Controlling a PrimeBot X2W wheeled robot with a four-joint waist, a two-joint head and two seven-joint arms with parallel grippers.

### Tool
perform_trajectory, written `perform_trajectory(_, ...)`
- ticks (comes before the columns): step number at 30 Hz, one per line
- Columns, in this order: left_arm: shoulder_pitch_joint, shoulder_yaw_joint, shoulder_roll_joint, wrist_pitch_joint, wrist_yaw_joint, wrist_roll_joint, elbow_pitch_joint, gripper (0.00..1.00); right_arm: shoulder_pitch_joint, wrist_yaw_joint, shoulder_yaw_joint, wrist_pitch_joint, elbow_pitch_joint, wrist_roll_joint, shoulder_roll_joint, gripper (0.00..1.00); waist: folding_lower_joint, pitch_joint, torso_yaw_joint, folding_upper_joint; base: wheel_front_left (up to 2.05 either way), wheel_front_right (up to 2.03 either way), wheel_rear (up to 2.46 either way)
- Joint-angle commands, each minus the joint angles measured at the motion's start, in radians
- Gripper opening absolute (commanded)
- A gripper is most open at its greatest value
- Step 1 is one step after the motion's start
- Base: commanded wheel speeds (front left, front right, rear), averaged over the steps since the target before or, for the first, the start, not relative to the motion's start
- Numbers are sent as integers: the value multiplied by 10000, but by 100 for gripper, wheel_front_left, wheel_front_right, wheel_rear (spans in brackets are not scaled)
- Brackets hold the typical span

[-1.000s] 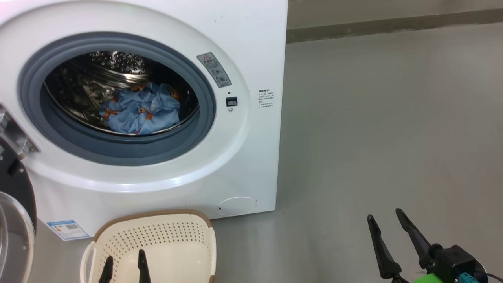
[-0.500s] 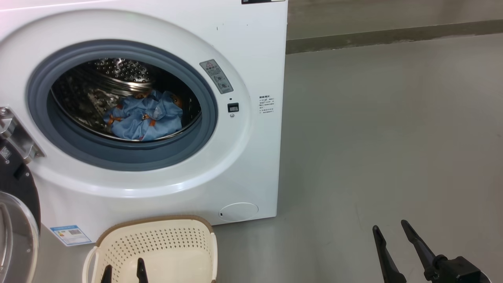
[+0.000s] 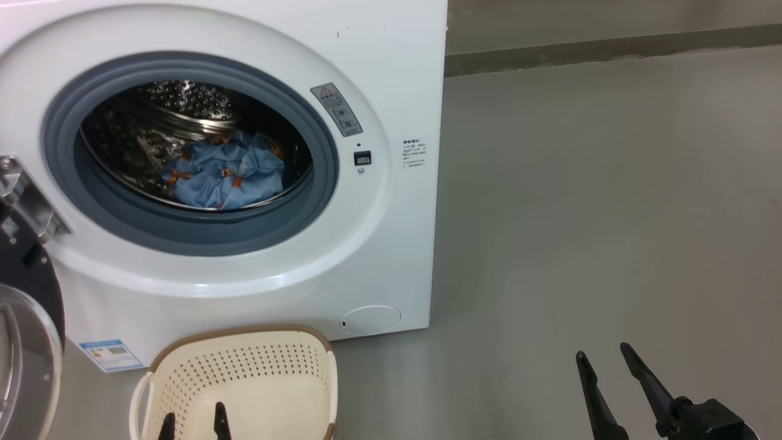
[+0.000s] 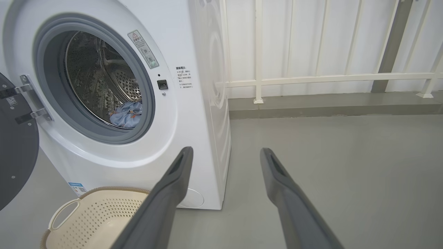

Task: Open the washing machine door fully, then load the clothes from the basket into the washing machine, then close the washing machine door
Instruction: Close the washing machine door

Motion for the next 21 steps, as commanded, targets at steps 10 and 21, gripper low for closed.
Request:
perform_trajectory(10,-333,210,82,-63,49,141,-303,100,-238,16,239,-48,-244,-35,-55,100,0,111,-6,0,-171,171,0)
perform_trajectory(21,-407,149,82,-63,-16,259,-337,100,-314,16,232,-48,-246,-41,-10,100,0,229,55,0,-68,68,0)
